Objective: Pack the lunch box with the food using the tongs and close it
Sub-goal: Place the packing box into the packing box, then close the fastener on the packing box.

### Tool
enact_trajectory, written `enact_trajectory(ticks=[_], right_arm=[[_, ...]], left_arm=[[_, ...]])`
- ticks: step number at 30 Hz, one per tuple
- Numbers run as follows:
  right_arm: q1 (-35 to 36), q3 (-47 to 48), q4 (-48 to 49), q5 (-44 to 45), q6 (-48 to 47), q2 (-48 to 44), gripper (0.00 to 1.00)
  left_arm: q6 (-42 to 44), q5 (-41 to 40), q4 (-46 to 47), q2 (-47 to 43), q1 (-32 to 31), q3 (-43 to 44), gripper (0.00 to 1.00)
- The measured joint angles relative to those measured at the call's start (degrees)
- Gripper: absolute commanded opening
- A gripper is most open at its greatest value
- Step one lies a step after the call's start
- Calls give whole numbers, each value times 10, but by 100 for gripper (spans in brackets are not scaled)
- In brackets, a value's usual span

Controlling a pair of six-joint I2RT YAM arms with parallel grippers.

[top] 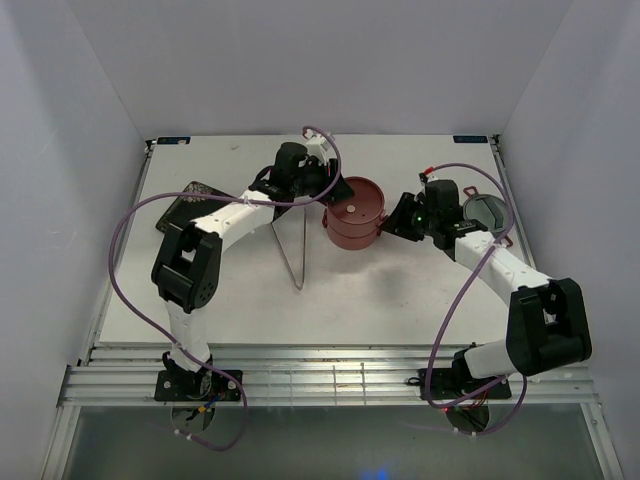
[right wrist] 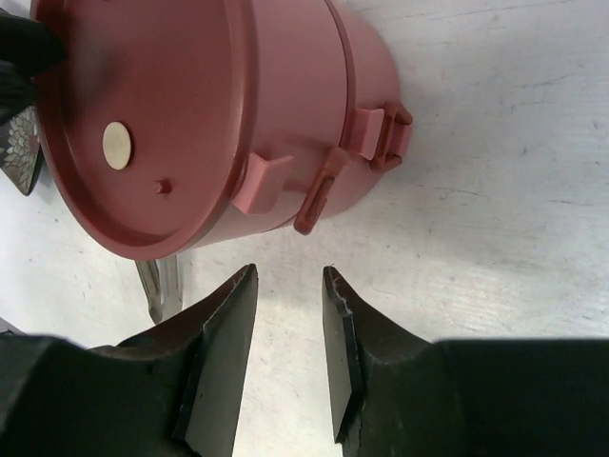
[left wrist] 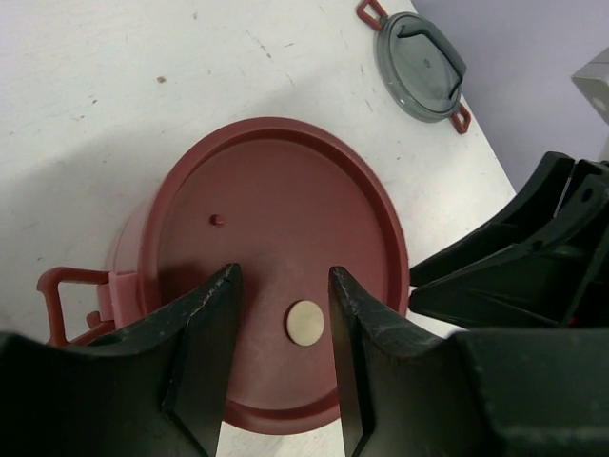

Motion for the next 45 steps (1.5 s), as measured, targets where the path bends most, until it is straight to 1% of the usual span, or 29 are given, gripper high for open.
enact_trajectory(ticks=[7,14,20,21,27,45], right_arm=[[5,-2,41,14,6,23,38],[5,4,47,37,5,57,31],[5,24,47,43,-3,68,21],[5,28,47,43,-4,71,18],[5,43,49,51,-5,86,10],[5,64,44,57,-21,103,8]], left_arm=[[0,-3,7,4,1,-14,51],[0,-5,9,4,1,-15,51],[0,-5,16,4,1,-20,50],[0,-5,19,4,1,-21,50],[-2,-5,24,4,1,-25,50],[-9,-5,28,2,1,-29,50]])
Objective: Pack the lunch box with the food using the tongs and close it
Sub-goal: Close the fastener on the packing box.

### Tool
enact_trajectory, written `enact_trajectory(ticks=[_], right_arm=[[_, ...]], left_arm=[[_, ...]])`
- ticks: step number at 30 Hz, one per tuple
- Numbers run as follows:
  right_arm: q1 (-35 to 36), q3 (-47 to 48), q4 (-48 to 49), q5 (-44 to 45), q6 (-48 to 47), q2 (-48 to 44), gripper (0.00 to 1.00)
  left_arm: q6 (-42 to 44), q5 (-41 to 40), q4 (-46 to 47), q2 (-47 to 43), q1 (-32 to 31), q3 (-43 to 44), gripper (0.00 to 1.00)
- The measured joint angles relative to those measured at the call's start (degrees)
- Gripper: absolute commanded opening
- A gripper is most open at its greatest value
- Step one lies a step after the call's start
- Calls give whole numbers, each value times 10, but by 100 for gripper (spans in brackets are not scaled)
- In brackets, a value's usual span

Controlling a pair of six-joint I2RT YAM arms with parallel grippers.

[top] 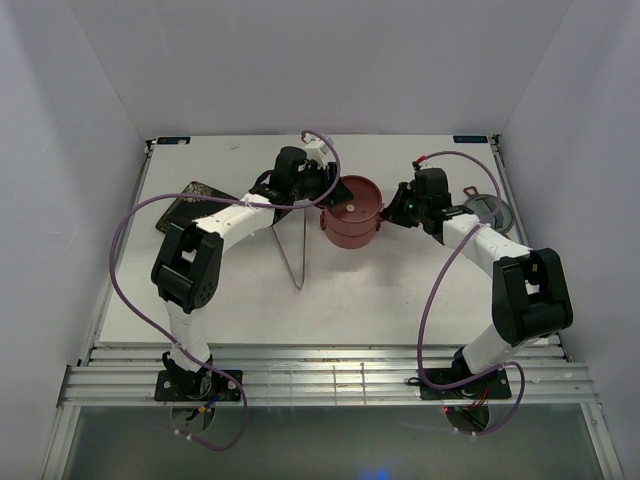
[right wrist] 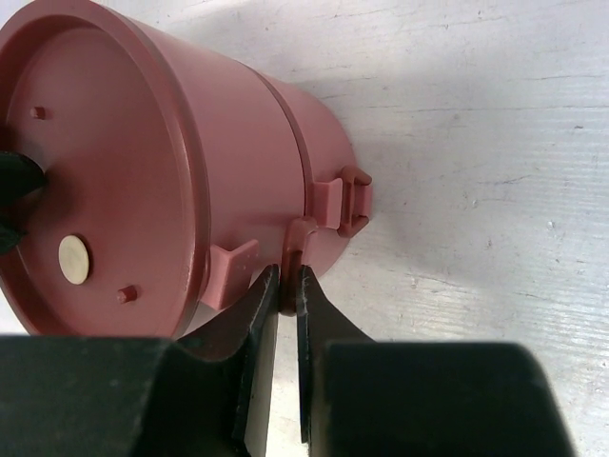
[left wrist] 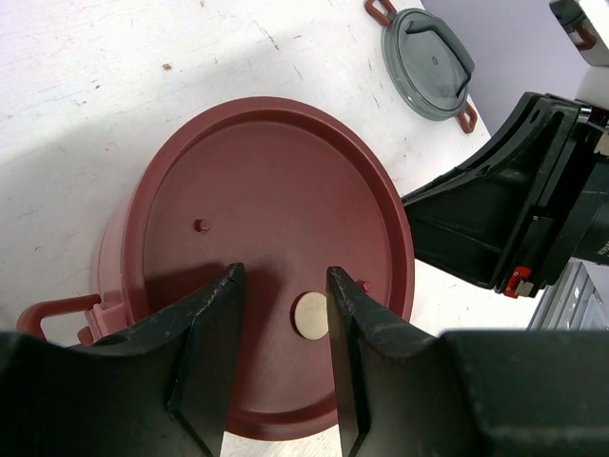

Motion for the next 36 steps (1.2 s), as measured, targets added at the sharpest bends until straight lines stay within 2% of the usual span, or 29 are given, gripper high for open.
enact_trajectory(ticks=[7,14,17,36], right_arm=[[0,22,-21,0,-4,10,11],[0,39,-28,8,-15,27,28],[0,42,-28,19,-18,30,30],[-11,48,-28,43,-28,33,37]], left_arm=[[-4,-7,0,-7,0,-9,50],[-26,-17,1,-32,0,-24,51],[-39,-17,4,-40,-1,-24,51],[-26,-50,-39,-80,-8,-24,51]])
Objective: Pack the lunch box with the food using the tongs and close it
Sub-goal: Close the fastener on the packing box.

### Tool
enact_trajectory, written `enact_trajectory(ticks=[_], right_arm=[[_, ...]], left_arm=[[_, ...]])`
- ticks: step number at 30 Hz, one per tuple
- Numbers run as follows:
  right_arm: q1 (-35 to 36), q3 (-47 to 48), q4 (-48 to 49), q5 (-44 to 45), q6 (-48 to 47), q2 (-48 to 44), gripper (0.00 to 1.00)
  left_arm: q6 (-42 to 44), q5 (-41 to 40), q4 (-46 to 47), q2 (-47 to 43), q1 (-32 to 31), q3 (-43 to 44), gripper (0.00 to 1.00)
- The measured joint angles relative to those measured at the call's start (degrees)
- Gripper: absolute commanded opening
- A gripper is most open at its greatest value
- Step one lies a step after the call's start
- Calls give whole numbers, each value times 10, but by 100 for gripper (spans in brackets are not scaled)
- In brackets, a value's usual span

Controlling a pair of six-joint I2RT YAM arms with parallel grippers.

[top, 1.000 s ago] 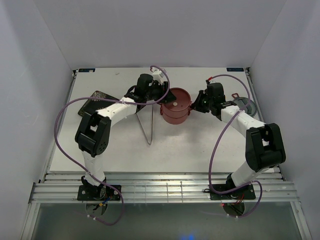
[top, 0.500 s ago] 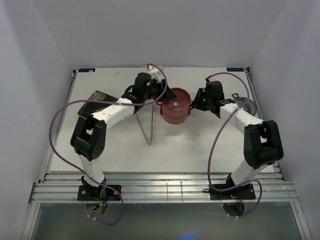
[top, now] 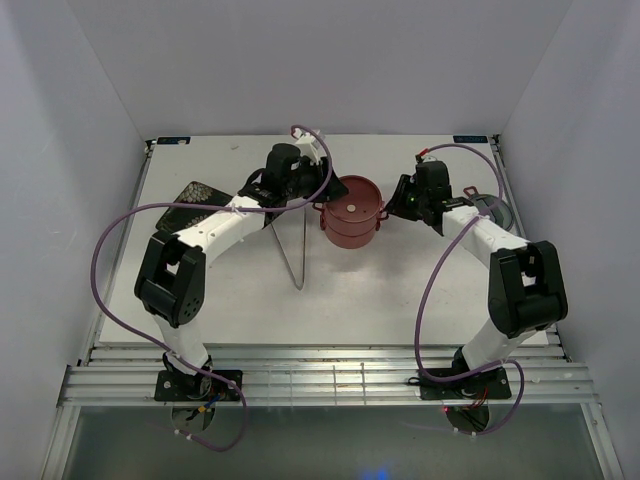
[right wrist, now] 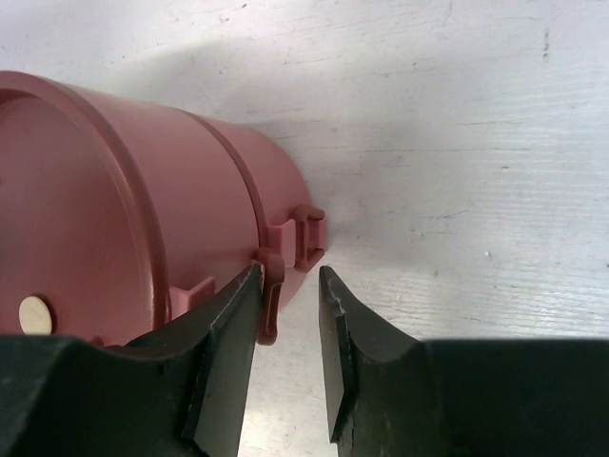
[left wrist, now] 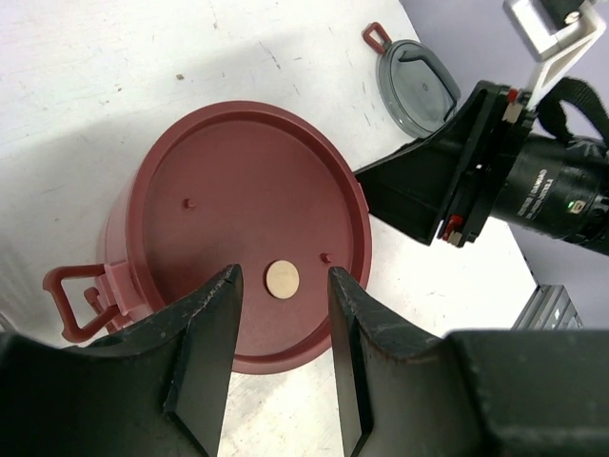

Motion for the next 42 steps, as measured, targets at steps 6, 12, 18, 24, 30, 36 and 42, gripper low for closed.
enact_trajectory(ticks=[6,12,18,24,30,36,42], right_arm=[[-16,-7,-6,-6,-2,-36,43],[-59,-27,-2,-30,-6,-116,42],[-80,-43,28,-70,-7,-90,39],[-81,-88,72,-122,-5,-76,38],[-81,-122,118,-159,0,-76,37],[-81,-125,143,-183,3,-67,34],[-81,-123,151,-195,9,-59,29]], left_arm=[[12,-5,-17,-9,-1,-3,52],[41,-14,-28,-29,-1,-3,52],[59,-14,-26,-30,-1,-3,52],[64,-11,-12,1,-1,-1,51],[64,-8,-8,37,-1,-1,51],[63,-4,-5,42,-2,3,51],[61,0,-3,42,-3,5,51]])
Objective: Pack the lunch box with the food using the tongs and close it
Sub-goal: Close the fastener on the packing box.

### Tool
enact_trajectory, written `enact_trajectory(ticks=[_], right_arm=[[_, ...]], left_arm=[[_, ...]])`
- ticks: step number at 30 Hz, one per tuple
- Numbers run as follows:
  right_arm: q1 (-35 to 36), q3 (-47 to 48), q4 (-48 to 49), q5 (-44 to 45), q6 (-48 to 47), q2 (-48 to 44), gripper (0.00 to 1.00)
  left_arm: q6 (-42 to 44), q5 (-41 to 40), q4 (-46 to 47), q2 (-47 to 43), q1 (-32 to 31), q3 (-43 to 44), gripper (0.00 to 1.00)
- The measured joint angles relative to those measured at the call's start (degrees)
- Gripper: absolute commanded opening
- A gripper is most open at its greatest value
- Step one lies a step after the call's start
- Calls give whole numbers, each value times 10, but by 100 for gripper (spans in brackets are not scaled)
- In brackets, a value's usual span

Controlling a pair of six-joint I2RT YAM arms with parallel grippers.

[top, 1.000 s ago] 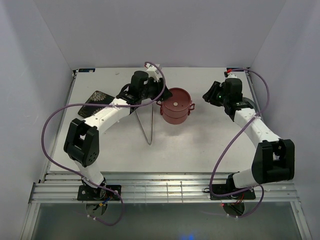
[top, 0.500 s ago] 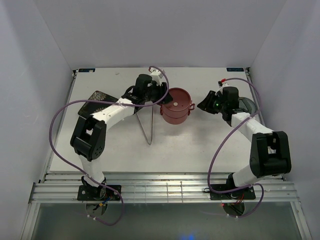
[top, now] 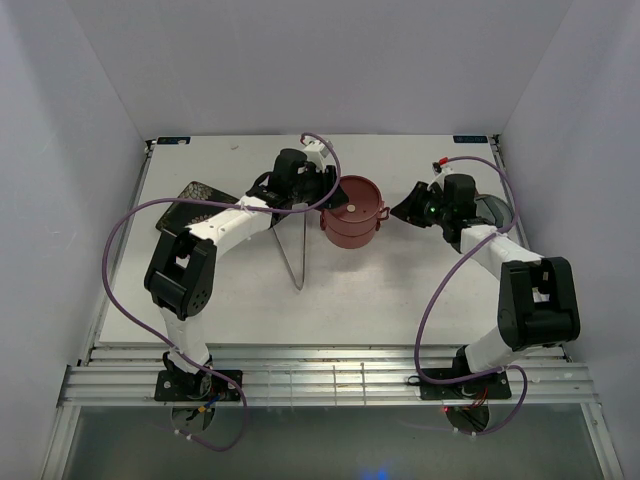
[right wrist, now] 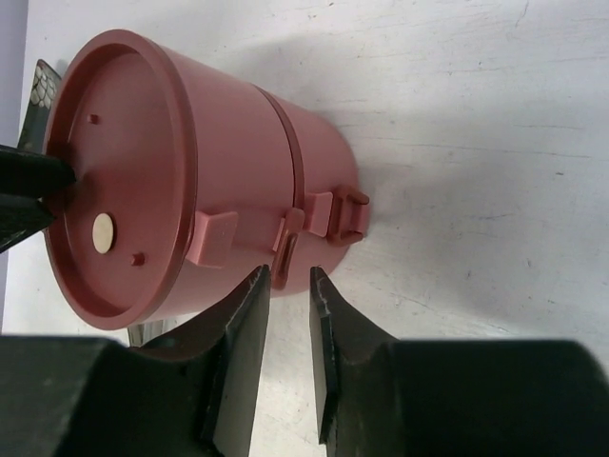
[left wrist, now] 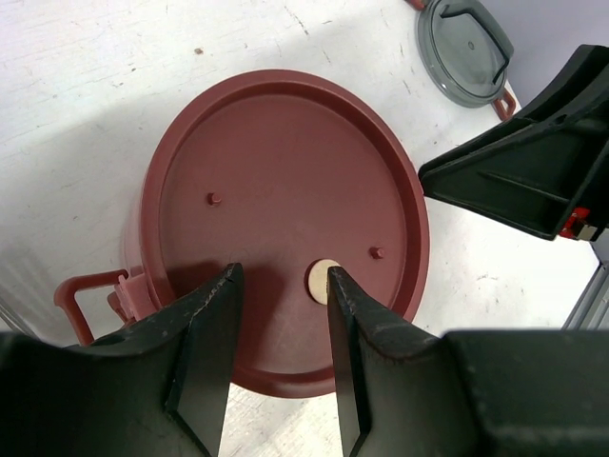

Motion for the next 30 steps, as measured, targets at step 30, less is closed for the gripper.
enact_trajectory(ticks=[30], right_arm=[[0,68,-19,-4,-10,56,38]], left_arm=[[9,-29,-5,-17,-2,0,52]])
